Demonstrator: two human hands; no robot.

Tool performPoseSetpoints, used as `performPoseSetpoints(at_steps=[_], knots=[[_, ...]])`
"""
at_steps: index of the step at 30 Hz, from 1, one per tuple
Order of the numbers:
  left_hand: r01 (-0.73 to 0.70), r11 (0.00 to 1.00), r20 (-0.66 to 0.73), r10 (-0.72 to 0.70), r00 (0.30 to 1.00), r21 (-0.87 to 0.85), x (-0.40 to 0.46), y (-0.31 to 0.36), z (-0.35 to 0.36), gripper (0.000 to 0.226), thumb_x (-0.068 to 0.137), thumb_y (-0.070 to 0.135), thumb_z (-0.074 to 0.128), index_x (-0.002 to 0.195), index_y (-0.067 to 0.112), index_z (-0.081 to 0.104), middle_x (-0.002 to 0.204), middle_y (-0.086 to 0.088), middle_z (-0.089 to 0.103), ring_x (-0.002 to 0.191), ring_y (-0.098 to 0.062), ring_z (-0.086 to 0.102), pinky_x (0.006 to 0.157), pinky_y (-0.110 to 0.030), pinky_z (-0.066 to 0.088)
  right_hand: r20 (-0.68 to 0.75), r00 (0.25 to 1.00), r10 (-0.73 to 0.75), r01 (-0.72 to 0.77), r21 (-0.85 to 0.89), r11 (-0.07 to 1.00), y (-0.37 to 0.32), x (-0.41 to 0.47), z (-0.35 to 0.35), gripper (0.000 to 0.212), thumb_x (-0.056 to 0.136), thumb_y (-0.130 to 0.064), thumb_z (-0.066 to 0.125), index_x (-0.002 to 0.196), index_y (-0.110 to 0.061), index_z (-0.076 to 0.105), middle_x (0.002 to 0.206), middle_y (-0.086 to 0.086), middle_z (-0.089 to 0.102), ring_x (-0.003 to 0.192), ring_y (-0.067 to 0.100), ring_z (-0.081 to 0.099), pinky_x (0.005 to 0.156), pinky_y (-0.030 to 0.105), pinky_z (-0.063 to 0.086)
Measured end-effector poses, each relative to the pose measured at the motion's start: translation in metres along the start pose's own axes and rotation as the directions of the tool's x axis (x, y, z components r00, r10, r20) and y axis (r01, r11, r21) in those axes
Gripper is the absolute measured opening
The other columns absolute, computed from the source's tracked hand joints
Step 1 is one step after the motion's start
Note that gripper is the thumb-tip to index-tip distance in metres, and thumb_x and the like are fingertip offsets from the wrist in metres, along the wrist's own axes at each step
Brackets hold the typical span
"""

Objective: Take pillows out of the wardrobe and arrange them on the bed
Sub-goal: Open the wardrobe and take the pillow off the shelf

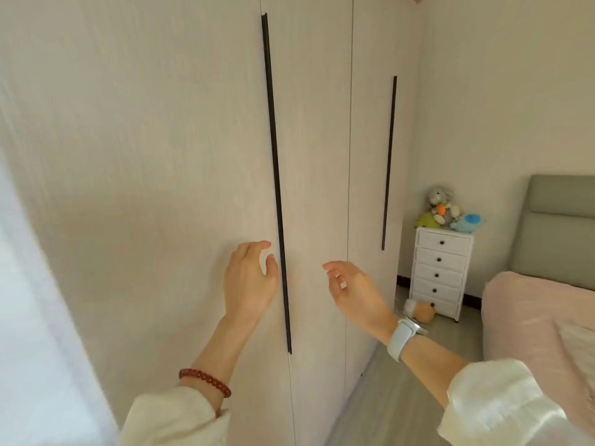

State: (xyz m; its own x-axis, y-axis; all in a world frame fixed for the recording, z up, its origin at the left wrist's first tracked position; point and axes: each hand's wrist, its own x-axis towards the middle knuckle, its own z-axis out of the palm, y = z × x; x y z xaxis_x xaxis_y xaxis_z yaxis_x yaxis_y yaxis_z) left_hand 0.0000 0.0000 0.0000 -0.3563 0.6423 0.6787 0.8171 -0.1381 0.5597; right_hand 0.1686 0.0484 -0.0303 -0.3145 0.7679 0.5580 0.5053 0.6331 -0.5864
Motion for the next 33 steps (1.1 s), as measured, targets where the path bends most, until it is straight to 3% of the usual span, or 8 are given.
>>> performPoseSetpoints(at_steps=[4,9,15,19,22,26,29,33], knots=[[-0.117,0.96,-0.218,0.175,0.96,0.256,0.069,-0.005,0.044,0.028,0.077,0.009,0.064,0.105,0.007,0.062,0.108,-0.012,0.063,0.105,-0.034,0.053,0.084,-0.046,0.037,-0.068,0.989,-0.128,0.122,-0.079,0.989,0.026,0.079,0.015,0.035,0.091,-0.013,0.044,0.125,-0.016,0.046,0.125,0.005,0.052,0.111,0.02,0.05,0.086,0.036,0.05],[-0.056,0.888,-0.331,0.228,0.916,0.456,0.095,-0.034,0.1,0.031,0.07,0.012,0.07,0.1,0.01,0.064,0.109,-0.011,0.063,0.104,-0.032,0.052,0.081,-0.046,0.037,-0.061,0.948,-0.313,0.297,-0.191,0.935,0.056,0.16,0.046,0.048,0.088,-0.012,0.05,0.134,-0.012,0.036,0.138,0.017,0.039,0.128,0.032,0.035,0.097,0.044,0.043],[0.037,0.785,-0.46,0.323,0.827,0.618,0.103,-0.057,0.14,0.02,0.077,0.025,0.058,0.092,0.016,0.067,0.098,-0.007,0.065,0.094,-0.021,0.044,0.082,-0.04,0.027,0.041,0.765,-0.643,0.631,-0.248,0.735,0.104,0.233,0.094,0.053,0.087,-0.03,0.048,0.136,-0.017,0.031,0.143,0.022,0.034,0.135,0.038,0.025,0.106,0.06,0.019],[0.211,0.725,-0.537,0.251,0.805,0.656,0.109,-0.051,0.164,0.019,0.077,0.03,0.06,0.085,0.015,0.067,0.091,-0.007,0.064,0.09,-0.022,0.045,0.083,-0.039,0.027,0.015,0.62,-0.785,0.764,-0.24,0.599,0.137,0.26,0.118,0.055,0.089,-0.039,0.04,0.138,-0.021,0.026,0.148,0.015,0.022,0.135,0.033,0.018,0.104,0.064,0.013],[0.334,0.684,-0.585,0.166,0.794,0.648,0.112,-0.04,0.177,0.021,0.078,0.028,0.055,0.083,0.011,0.065,0.086,-0.008,0.064,0.087,-0.023,0.045,0.083,-0.039,0.027,0.004,0.569,-0.823,0.798,-0.246,0.55,0.148,0.268,0.129,0.057,0.091,-0.043,0.034,0.142,-0.026,0.015,0.151,0.007,0.015,0.137,0.031,0.017,0.104,0.064,0.009],[0.451,0.625,-0.587,0.014,0.809,0.637,0.114,-0.02,0.178,0.013,0.075,0.021,0.063,0.079,0.008,0.062,0.083,-0.008,0.065,0.081,-0.031,0.055,0.083,-0.045,0.034,0.034,0.565,-0.825,0.811,-0.206,0.547,0.149,0.269,0.125,0.058,0.091,-0.043,0.031,0.143,-0.026,0.011,0.149,0.007,0.014,0.139,0.03,0.014,0.105,0.064,0.016],[0.514,0.603,-0.589,-0.089,0.803,0.61,0.113,-0.003,0.178,0.013,0.072,0.012,0.071,0.077,0.005,0.062,0.084,-0.011,0.065,0.082,-0.033,0.056,0.082,-0.048,0.037,0.104,0.561,-0.821,0.825,-0.153,0.545,0.147,0.265,0.11,0.064,0.085,-0.033,0.043,0.143,-0.025,0.015,0.151,0.009,0.016,0.138,0.032,0.015,0.106,0.065,0.019],[0.527,0.651,-0.613,-0.118,0.781,0.546,0.092,0.028,0.185,0.01,0.074,0.01,0.066,0.08,0.003,0.061,0.084,-0.012,0.063,0.084,-0.033,0.054,0.081,-0.043,0.036,0.172,0.592,-0.787,0.781,0.118,0.613,0.145,0.247,0.083,0.059,0.08,-0.016,0.053,0.136,-0.021,0.033,0.151,0.01,0.026,0.14,0.031,0.015,0.11,0.062,0.015]])
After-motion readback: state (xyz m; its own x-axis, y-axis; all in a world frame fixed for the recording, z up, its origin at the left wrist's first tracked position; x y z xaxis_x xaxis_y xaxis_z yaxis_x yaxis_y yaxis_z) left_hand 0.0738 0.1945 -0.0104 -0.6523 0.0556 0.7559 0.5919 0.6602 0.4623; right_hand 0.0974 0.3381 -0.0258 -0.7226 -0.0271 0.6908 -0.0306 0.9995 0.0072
